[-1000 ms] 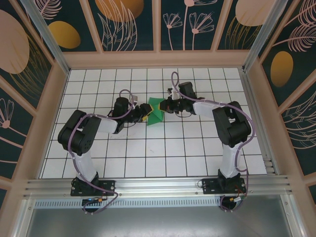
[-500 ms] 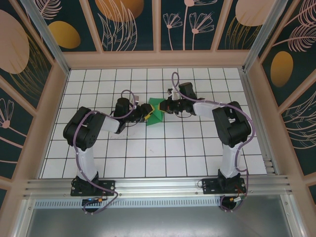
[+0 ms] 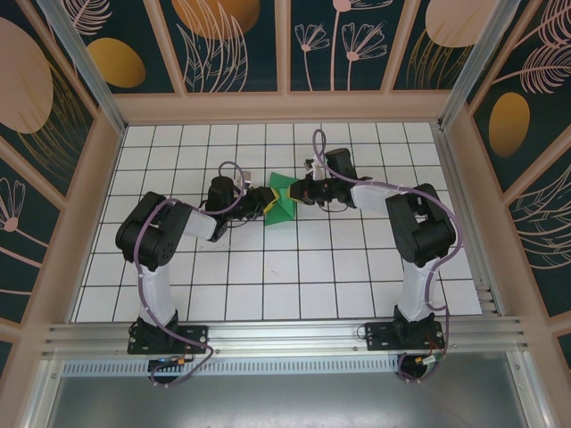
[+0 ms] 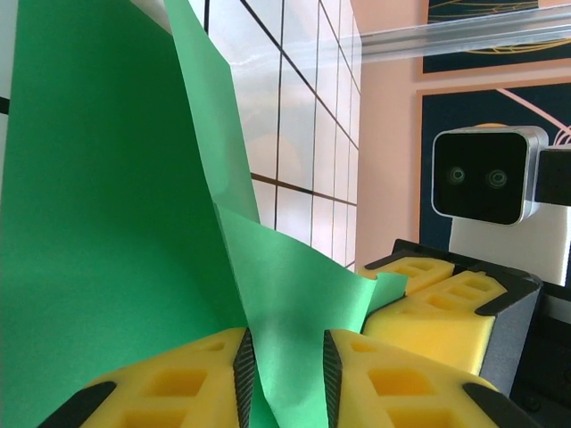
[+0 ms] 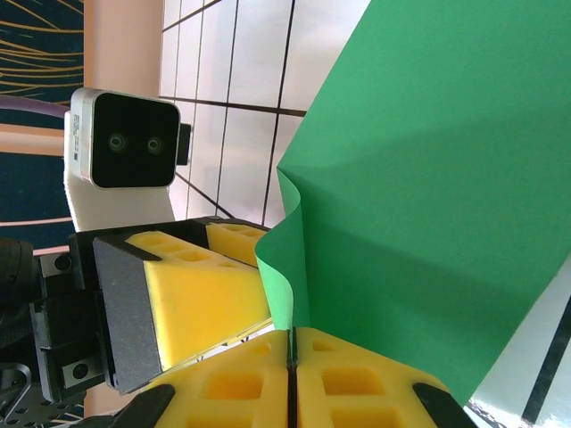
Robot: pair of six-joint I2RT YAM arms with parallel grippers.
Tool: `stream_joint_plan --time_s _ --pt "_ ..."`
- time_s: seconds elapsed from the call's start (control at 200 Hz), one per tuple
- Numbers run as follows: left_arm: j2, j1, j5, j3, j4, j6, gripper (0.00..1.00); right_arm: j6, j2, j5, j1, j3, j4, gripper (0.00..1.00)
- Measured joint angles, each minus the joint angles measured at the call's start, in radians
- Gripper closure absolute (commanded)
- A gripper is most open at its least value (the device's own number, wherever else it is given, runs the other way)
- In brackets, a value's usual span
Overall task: Fold a paper plane with a square sheet of paper (pick it up from the middle)
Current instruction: Turn over the paper at the center of the table.
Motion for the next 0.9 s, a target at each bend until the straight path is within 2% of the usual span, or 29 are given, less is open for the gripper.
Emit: stream_joint_plan --time_s 0.51,0.655,0.761,0.901 --pt "0.000 0.000 -0.006 0.034 -0.012 0.037 0.96 0.000 -0.003 0.000 -0.006 -0.006 -0.002 0.90" --pt "0.000 0.000 -0.013 0.036 -0.038 0.064 1.00 -0.002 -0.008 0.012 -0.007 -0.011 -0.007 0.82" --pt "0.000 0.000 -0.025 0.037 -0.059 0.089 1.00 -0.008 -0.027 0.038 -0.011 -0.016 -0.032 0.71" --pt "0.000 0.000 -0.034 0.037 -0.091 0.121 1.00 -0.030 -0.069 0.082 -0.019 -0.018 -0.054 0.64"
